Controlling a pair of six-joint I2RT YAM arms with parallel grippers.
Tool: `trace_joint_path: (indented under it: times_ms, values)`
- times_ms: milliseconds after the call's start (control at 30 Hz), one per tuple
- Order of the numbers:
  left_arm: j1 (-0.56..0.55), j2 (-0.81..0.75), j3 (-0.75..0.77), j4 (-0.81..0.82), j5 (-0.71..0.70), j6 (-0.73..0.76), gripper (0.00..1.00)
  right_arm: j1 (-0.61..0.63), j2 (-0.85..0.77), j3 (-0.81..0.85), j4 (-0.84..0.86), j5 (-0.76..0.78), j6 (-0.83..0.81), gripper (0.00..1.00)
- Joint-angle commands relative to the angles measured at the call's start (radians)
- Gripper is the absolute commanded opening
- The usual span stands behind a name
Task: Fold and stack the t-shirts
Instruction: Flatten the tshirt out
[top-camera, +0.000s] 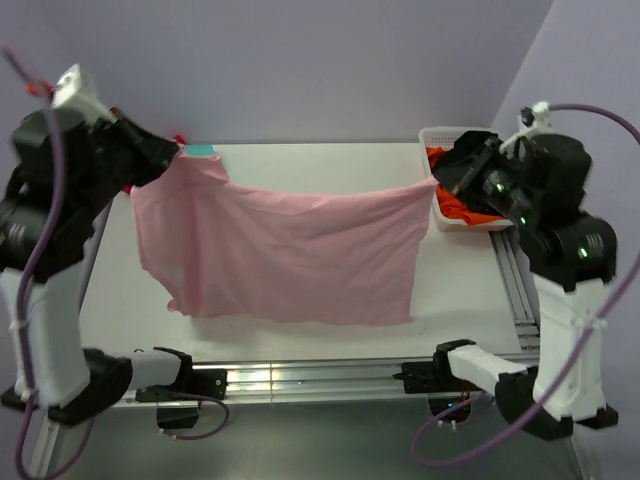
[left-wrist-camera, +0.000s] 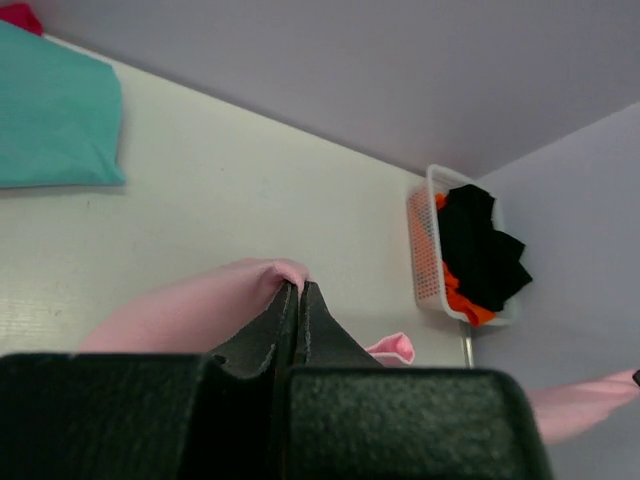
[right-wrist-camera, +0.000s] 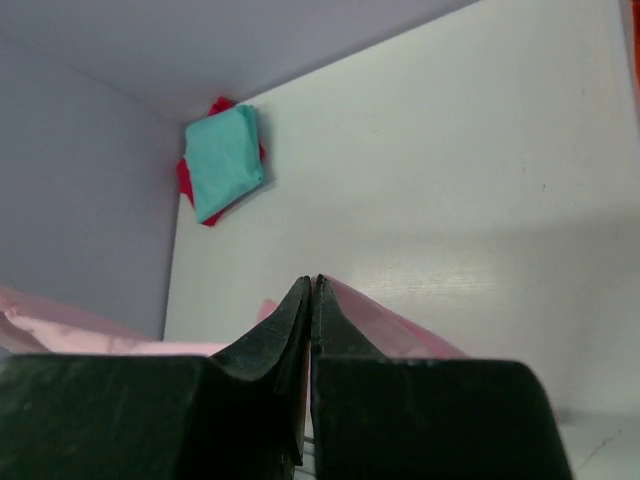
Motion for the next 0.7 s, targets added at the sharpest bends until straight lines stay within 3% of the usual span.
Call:
trace_joint_path:
  times_ms: [0, 133, 267, 367, 467, 533, 667]
  values:
    - [0.001, 0.245, 0.082, 0.055, -0.057, 0.016, 0.00, -0.011, 0.140, 0.002, 0.099, 0.045, -0.019, 0.00]
    - [0.067, 0.491, 0.285, 0.105, 0.074, -0.004, 0.00, -0.043, 0.268, 0.015, 0.185, 0.030, -0.014, 0.00]
    - [0.190, 0.681, 0.456, 0.213, 0.246, -0.051, 0.00, -0.102, 0.455, 0.203, 0.178, -0.007, -0.008, 0.00]
    - [0.267, 0.645, 0.394, 0.389, 0.349, -0.079, 0.00, -0.123, 0.557, 0.419, 0.132, -0.033, -0.008, 0.00]
    - [0.296, 0.591, 0.470, 0.463, 0.426, -0.067, 0.00, -0.136, 0.606, 0.613, 0.096, -0.094, -0.007, 0.00]
    - [0.296, 0.527, 0.478, 0.522, 0.460, -0.064, 0.00, -0.139, 0.574, 0.589, 0.159, -0.116, -0.010, 0.00]
    - [0.296, 0.427, 0.426, 0.518, 0.484, -0.056, 0.00, -0.137, 0.367, 0.371, 0.285, -0.146, -0.013, 0.00]
